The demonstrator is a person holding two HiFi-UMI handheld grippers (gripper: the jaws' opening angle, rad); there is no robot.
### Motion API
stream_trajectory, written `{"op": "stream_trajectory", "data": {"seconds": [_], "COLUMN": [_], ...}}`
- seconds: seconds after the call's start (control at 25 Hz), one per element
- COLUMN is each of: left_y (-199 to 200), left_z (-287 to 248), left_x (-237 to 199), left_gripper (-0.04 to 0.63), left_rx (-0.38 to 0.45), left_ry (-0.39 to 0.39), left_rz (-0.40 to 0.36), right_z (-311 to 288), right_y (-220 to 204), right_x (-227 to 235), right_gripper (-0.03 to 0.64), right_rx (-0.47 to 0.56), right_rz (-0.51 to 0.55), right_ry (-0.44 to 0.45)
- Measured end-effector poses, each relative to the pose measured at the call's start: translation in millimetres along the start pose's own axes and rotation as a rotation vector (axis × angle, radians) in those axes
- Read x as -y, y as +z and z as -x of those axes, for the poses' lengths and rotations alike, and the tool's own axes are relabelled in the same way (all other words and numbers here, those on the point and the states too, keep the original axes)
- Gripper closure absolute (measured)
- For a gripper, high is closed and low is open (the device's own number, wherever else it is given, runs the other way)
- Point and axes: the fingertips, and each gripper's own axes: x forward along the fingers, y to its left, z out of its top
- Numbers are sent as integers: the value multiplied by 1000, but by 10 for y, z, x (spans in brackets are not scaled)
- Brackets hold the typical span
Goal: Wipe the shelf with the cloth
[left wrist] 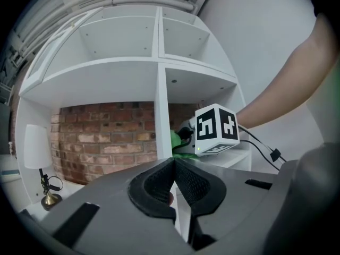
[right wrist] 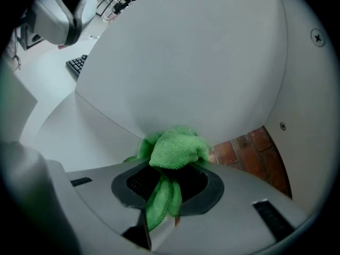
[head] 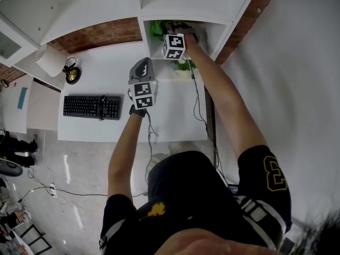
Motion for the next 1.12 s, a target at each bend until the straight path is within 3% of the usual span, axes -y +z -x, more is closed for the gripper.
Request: {"op": "stream_trajectory", "data": {"seconds": [0.44, 0.8, 1.12], "left_y": [5, -88, -128], "left_z": [-68, -26, 7], "left_x": [2, -82, -118], "left_gripper": [577, 577, 577], "left_rx": [-12, -30, -36], "left_ry": [-9, -3, -3], "left_rz": [-4, -13, -8], "right_z": [-97, -73, 4], "right_y": [-62, -96, -252], "right_x": [-131, -122, -64], "right_gripper": [525, 526, 528], "right_rx": [-61, -54, -102], "right_rz": [118, 94, -127], "right_ry": [75, 75, 68]}}
